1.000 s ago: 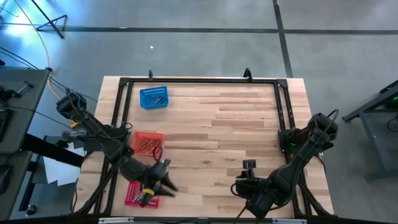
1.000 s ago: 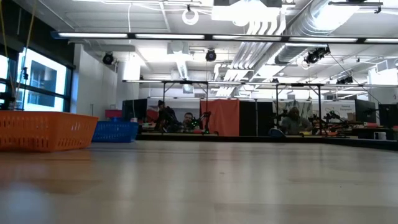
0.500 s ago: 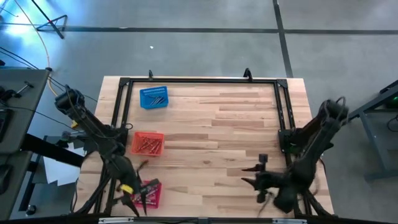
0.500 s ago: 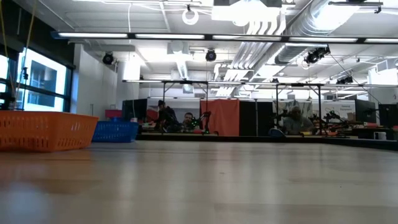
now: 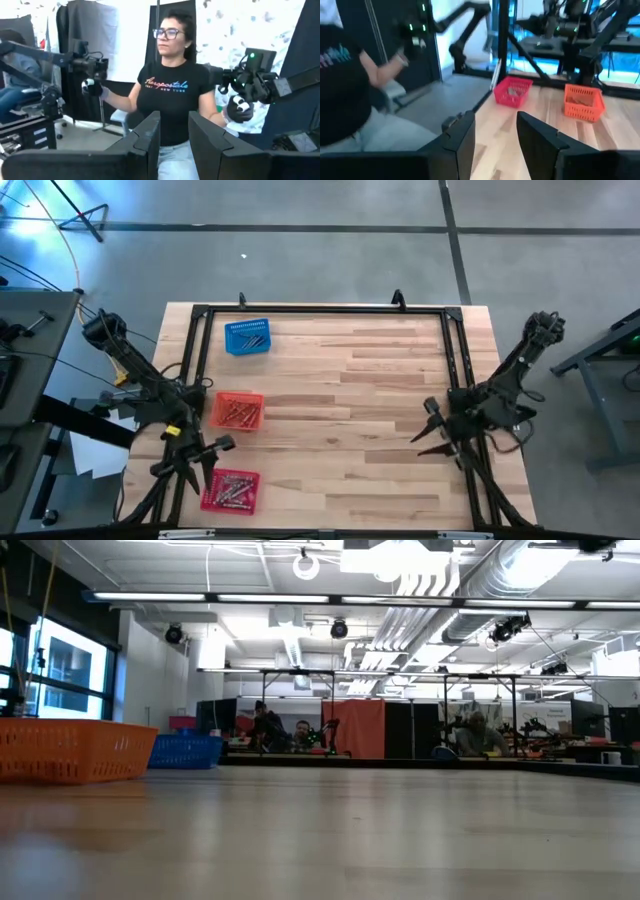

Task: Sort crayons
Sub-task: Return to Home Position

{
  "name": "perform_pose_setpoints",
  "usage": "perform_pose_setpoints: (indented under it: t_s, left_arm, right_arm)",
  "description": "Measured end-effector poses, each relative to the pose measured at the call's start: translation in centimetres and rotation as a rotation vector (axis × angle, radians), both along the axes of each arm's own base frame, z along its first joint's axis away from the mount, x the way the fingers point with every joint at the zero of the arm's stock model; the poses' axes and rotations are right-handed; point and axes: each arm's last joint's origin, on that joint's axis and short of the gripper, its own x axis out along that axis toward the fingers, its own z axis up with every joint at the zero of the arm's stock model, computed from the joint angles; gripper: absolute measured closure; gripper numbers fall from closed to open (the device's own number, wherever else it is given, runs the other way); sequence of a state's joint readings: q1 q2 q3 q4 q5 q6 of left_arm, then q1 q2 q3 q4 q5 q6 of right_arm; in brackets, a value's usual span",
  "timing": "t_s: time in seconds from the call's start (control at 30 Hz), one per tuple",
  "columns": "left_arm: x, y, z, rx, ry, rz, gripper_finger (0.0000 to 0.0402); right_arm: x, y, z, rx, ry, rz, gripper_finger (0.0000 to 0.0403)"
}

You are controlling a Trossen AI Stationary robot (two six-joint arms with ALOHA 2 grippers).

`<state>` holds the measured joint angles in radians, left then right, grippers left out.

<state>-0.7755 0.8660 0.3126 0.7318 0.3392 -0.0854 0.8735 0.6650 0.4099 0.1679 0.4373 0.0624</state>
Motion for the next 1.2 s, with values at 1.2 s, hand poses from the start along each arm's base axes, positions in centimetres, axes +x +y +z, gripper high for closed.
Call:
perform_pose_setpoints:
  t_s: [1.2]
  left_arm:
    - [-2.0, 2.5, -3.4, 0.11, -0.161, -0.392, 0.0314]
  right_arm:
    - [-3.0, -6.0, -7.1, 0.155, -0.207, -0.108, 0.0263]
